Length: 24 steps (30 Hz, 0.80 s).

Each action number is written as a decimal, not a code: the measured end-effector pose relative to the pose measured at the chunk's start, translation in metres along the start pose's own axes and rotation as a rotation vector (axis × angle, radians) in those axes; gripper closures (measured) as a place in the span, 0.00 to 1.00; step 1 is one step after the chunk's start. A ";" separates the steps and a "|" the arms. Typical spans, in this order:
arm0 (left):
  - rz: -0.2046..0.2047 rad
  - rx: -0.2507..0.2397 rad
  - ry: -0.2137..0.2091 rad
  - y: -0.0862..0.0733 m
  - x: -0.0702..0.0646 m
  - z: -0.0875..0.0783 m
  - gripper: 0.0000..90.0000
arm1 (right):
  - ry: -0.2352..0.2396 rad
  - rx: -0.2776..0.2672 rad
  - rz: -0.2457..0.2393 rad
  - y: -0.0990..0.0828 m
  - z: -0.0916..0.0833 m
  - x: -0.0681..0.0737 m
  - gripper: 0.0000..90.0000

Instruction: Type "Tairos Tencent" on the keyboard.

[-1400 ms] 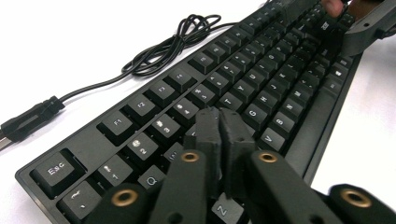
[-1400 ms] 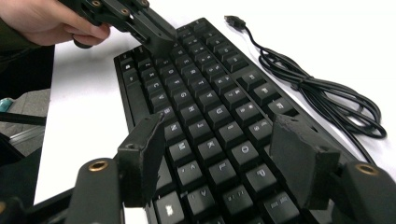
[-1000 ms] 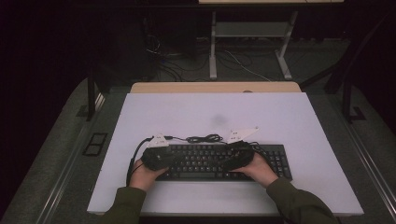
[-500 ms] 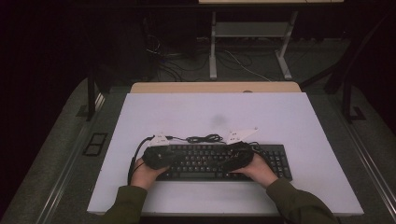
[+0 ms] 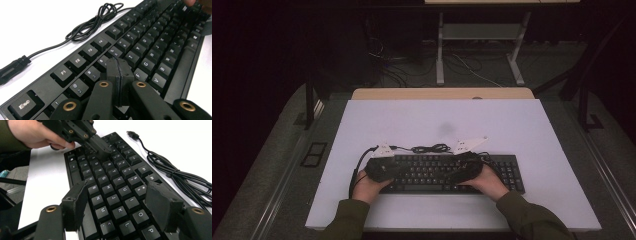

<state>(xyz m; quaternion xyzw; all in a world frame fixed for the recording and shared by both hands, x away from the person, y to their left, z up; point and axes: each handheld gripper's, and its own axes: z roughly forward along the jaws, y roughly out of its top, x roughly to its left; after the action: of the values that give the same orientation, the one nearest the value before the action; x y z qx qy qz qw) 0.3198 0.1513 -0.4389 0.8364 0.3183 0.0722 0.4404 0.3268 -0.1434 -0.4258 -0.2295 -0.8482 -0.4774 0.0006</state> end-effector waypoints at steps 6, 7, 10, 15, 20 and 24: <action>0.011 0.003 0.000 0.001 0.000 -0.002 0.98 | 0.003 -0.003 -0.004 0.006 0.004 0.001 0.37; 0.012 0.002 0.000 0.001 0.000 -0.003 0.98 | 0.005 -0.005 -0.001 0.007 0.005 0.001 0.37; 0.010 -0.001 0.000 0.001 0.000 -0.004 0.97 | 0.007 -0.005 -0.004 0.009 0.007 0.001 0.37; 0.005 -0.008 0.010 0.001 0.000 -0.008 0.90 | 0.008 -0.014 0.002 0.013 0.012 0.000 0.37; -0.010 -0.014 0.013 0.000 -0.002 -0.010 0.78 | 0.010 -0.025 0.000 0.017 0.014 0.001 0.37; -0.013 -0.023 0.029 0.000 -0.004 -0.012 0.66 | 0.012 -0.026 -0.002 0.016 0.013 0.002 0.40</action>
<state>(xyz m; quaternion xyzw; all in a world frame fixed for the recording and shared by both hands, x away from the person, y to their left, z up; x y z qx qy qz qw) 0.3120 0.1567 -0.4308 0.8281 0.3291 0.0853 0.4456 0.3343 -0.1254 -0.4191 -0.2257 -0.8422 -0.4897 0.0021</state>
